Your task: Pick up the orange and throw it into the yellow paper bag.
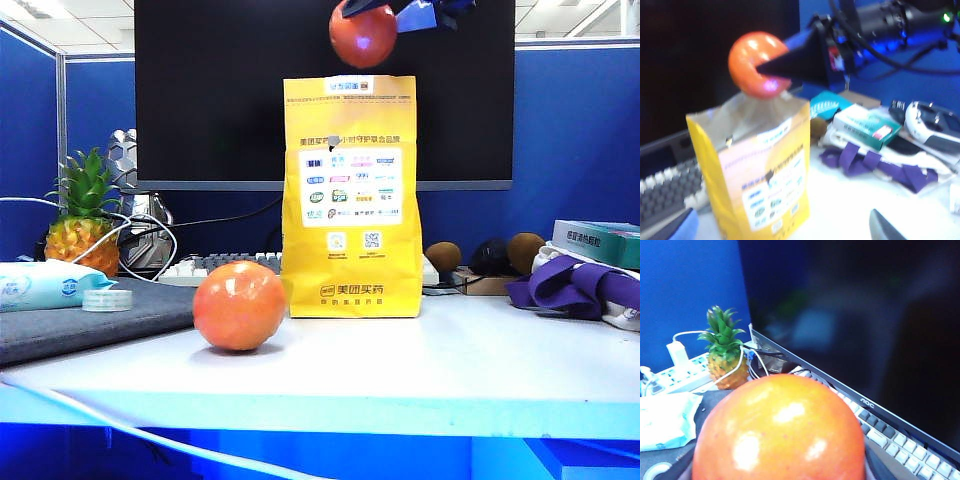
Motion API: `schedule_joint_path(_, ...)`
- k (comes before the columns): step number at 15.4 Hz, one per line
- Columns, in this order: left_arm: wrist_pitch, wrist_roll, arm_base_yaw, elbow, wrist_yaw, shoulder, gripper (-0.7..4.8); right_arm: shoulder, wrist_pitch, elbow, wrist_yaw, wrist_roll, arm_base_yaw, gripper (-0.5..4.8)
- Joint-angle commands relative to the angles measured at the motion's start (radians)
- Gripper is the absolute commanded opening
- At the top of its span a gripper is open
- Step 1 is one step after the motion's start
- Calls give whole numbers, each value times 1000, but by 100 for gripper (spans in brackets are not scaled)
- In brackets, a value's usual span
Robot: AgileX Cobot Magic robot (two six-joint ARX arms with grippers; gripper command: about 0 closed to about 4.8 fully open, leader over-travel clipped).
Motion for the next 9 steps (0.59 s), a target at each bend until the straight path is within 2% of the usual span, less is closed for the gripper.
schedule_joint_path(1,-5,-2,-1,5,-1,0,479,1,97,6,6,-3,1,479)
schedule_joint_path(5,-12,10,-1,5,-5,-2,479,-18,113,6,17,13,0,479)
schedule_joint_path(7,-44,72,0,5,-23,-51,479,-91,104,6,59,32,0,479)
schedule_joint_path(9,-118,192,0,5,-218,-166,479,-224,63,5,153,16,-17,479)
